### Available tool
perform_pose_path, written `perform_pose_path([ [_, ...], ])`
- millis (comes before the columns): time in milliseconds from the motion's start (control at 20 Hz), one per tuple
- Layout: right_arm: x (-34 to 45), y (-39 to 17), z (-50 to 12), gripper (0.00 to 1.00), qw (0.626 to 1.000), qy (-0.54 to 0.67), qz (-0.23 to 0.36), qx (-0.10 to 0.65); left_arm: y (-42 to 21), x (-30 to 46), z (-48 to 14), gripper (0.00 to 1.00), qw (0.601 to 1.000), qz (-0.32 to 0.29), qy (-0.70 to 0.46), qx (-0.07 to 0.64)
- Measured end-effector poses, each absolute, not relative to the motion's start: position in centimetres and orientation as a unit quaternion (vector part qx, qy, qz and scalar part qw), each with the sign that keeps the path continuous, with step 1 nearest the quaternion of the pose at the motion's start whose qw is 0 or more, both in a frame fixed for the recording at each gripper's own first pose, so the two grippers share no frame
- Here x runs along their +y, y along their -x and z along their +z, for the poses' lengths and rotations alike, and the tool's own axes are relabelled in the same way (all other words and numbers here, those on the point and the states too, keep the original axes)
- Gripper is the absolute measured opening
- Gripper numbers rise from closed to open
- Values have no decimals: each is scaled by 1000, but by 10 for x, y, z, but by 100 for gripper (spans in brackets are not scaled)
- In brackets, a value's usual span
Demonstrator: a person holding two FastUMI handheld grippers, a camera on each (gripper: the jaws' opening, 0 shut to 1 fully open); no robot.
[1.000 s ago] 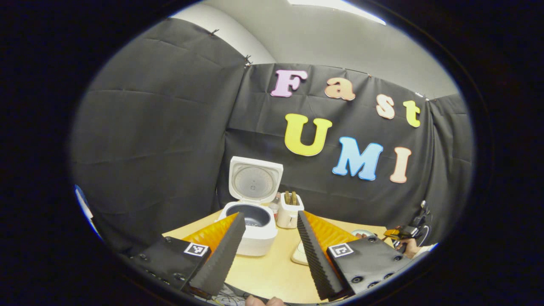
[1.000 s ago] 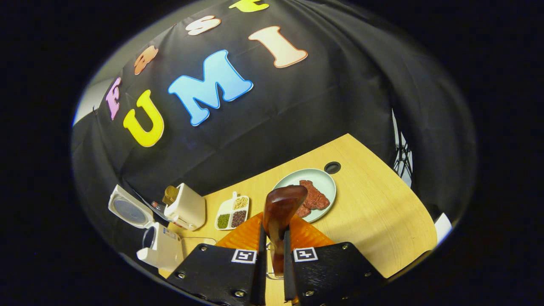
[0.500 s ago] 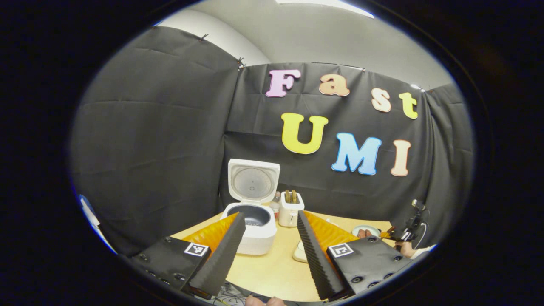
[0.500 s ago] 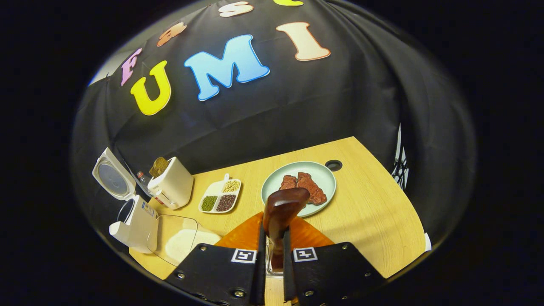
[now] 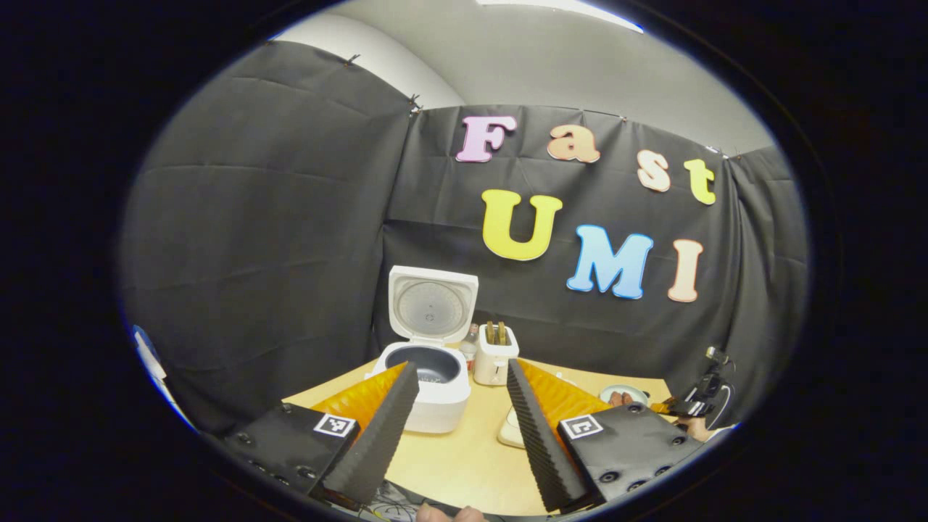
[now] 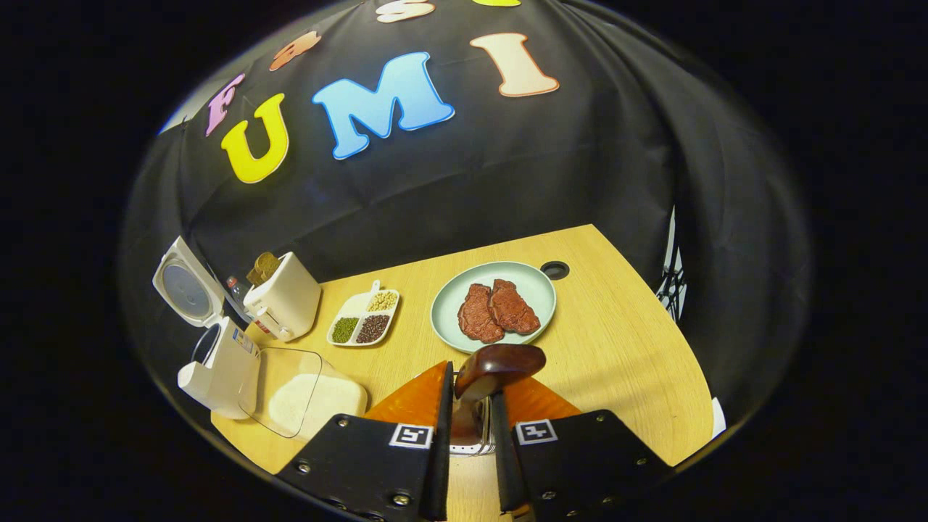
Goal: Close the left gripper, press the button to open the rice cooker; take a wooden spoon from the chopstick holder with the right hand, scoop a spoonful of rice and pour it into the rice cooker, then put the wooden spoon back into the chopstick holder.
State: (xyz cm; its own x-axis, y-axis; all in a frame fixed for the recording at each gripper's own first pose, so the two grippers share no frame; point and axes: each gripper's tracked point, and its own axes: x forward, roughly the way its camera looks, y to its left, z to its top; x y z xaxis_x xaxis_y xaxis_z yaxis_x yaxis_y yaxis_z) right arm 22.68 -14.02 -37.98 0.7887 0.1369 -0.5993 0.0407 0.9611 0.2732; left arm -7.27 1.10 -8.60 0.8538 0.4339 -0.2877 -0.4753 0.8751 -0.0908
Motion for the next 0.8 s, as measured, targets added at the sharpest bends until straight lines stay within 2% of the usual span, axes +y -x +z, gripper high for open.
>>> perform_pose_path([
  [50, -143, -223, -380, 27, 934, -141, 26, 326, 71, 10, -89, 81, 960, 235, 79, 131],
  [100, -144, -219, -382, 27, 932, -143, 24, 331, 70, 10, -88, 93, 960, 234, 81, 130],
  [150, -145, -215, -384, 42, 931, -144, 22, 336, 67, 10, -88, 87, 960, 233, 83, 128],
  [200, -146, -212, -382, 41, 931, -145, 21, 335, 66, 10, -88, 89, 961, 231, 84, 128],
  [250, -147, -209, -380, 51, 931, -143, 20, 334, 63, 10, -88, 90, 961, 230, 84, 127],
  [300, -147, -205, -380, 53, 931, -141, 18, 336, 61, 11, -88, 92, 962, 228, 84, 126],
  [400, -146, -196, -378, 87, 928, -150, 15, 340, 56, 13, -84, 93, 963, 227, 85, 119],
  [450, -144, -191, -376, 90, 927, -156, 16, 342, 53, 16, -80, 93, 964, 226, 84, 114],
  [800, -126, -136, -357, 90, 917, -184, 28, 352, 21, 52, -59, 86, 970, 218, 83, 75],
])
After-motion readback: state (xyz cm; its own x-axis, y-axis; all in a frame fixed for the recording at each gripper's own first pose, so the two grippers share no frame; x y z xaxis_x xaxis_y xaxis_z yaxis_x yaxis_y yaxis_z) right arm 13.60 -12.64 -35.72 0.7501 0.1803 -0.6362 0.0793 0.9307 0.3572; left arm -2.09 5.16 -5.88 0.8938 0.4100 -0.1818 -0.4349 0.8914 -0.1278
